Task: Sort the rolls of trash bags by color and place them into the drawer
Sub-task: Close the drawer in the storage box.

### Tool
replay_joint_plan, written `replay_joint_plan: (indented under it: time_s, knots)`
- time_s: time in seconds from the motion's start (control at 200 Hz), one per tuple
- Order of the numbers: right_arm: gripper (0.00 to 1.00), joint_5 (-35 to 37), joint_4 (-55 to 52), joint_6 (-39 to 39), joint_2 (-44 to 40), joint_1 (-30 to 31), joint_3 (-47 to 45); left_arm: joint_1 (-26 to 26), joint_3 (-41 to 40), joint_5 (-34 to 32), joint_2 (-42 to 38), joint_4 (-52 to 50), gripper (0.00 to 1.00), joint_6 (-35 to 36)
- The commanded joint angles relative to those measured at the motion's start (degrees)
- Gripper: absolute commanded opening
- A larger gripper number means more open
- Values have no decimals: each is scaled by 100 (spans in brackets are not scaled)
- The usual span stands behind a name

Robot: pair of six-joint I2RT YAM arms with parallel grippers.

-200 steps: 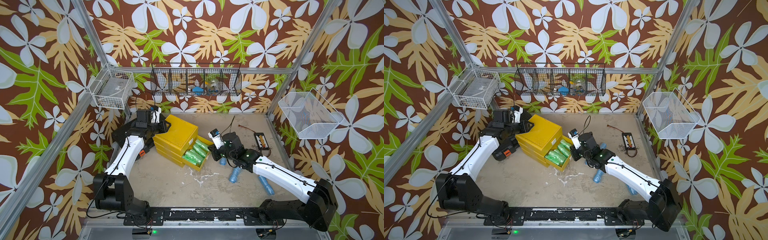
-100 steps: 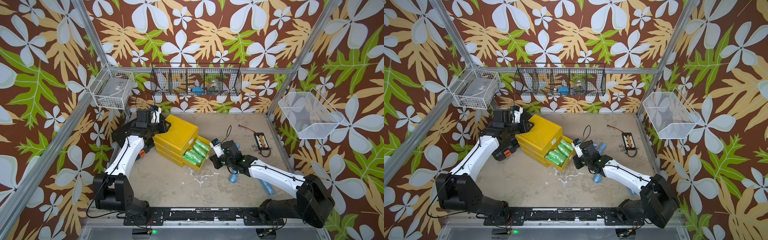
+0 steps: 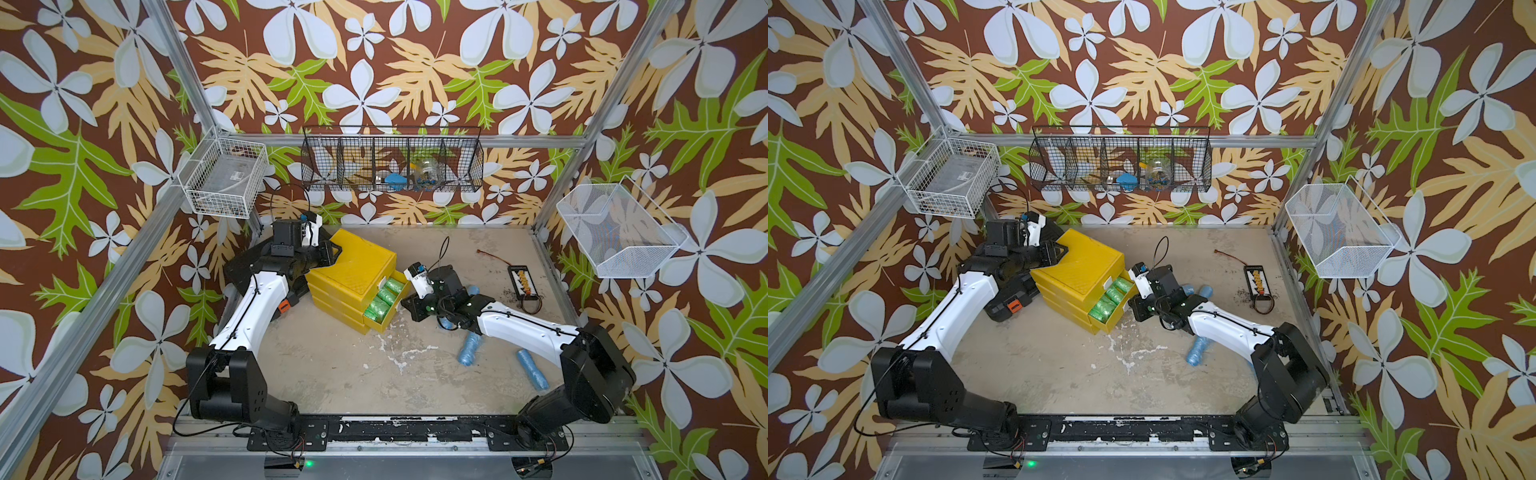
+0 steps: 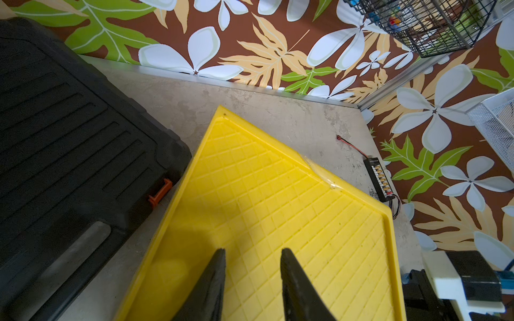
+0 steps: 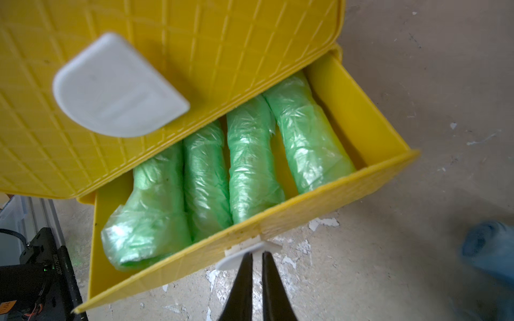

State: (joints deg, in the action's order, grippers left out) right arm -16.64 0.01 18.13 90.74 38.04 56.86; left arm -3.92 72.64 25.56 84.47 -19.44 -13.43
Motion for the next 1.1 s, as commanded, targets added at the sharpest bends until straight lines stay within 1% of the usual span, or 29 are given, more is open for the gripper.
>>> replay_joint_plan:
  time_s: [0.0, 0.28, 0.42, 0.505, 0.676, 0.776, 0.931, 1.096]
  knots:
    - [11, -299, 367, 222, 277, 10, 199, 6, -66, -19, -8, -332, 37, 26]
    - [11, -883, 1068, 1127, 1073, 6, 636, 6, -74, -3, -17, -332, 37, 24]
    - [13, -1163, 1495, 1568, 1267, 10, 694, 5, -101, -14, -25, -341, 37, 42]
    - [14, -1167, 1500, 1639, 1310, 8, 734, 5, -118, -23, -35, -347, 37, 51]
    - [28, -930, 1280, 1680, 1208, -16, 557, 6, -119, -16, -46, -345, 37, 60]
    - [30, -854, 1253, 1870, 1171, -58, 350, 6, -101, -19, -55, -341, 37, 60]
    - [34, -866, 1555, 2227, 1163, -95, -52, 10, -73, -17, -56, -342, 37, 52]
    - [40, -1011, 1844, 2439, 1320, -95, -127, 5, -69, -13, -38, -349, 37, 51]
